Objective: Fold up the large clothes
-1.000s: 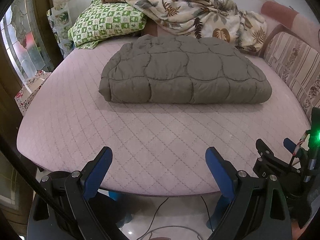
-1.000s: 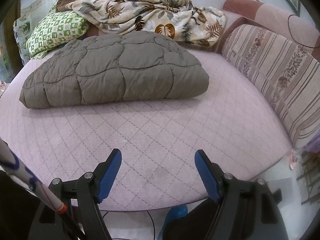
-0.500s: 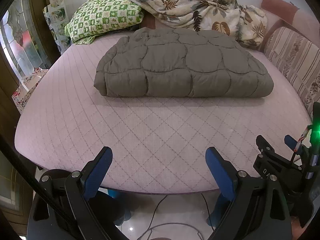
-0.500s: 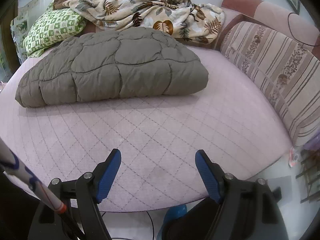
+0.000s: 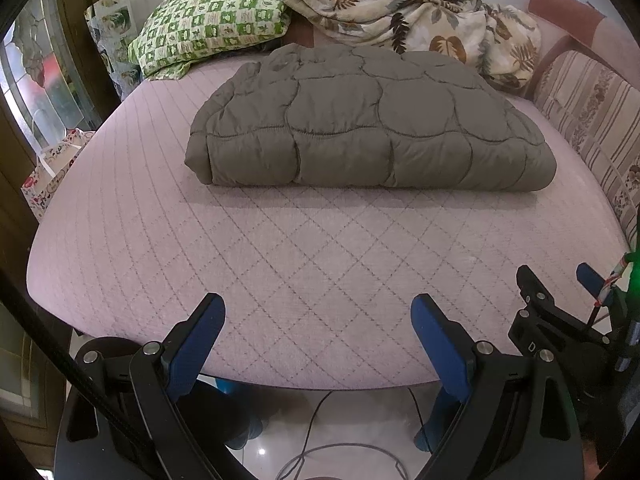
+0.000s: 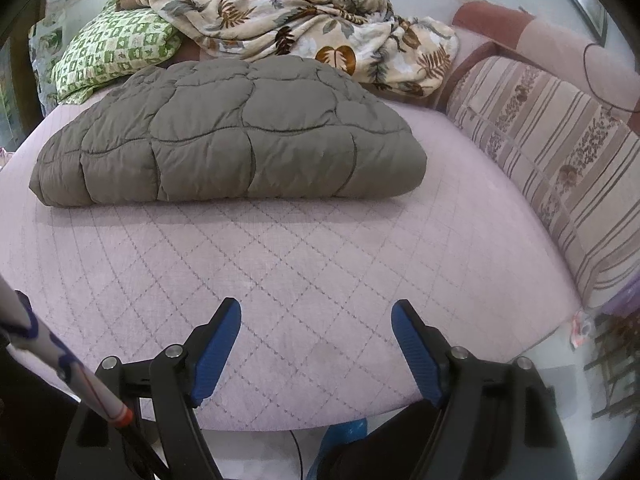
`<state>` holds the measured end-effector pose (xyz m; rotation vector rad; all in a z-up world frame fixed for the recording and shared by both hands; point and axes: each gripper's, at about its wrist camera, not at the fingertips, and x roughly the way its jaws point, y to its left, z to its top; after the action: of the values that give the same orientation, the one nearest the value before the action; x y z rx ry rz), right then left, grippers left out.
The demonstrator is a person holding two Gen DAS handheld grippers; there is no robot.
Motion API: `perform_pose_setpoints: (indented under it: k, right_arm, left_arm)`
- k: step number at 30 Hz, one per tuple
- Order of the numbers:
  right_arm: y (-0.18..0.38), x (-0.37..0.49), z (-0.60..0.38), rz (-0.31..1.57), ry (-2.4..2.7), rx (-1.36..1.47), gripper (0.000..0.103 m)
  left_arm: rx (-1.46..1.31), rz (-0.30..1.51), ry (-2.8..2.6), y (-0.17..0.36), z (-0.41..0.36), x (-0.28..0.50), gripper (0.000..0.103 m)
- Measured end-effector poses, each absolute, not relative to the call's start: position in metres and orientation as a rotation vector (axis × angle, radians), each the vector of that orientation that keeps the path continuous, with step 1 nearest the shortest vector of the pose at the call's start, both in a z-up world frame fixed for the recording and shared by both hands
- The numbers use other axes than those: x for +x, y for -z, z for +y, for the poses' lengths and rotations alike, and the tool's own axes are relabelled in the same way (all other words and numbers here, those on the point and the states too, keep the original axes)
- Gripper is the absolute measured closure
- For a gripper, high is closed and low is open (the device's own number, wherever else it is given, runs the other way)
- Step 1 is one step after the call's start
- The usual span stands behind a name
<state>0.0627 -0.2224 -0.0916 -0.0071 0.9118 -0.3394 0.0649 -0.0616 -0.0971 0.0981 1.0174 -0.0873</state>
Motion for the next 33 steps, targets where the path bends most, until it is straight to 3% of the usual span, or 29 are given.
perform_pose_setpoints:
  k: [33]
  right_arm:
    - [0.097,0.069,-0.215,0.906,0.33,-0.033,0.019]
  left_arm:
    - [0.089,1.064,0.094,0.114,-0.058,0.073,0.01]
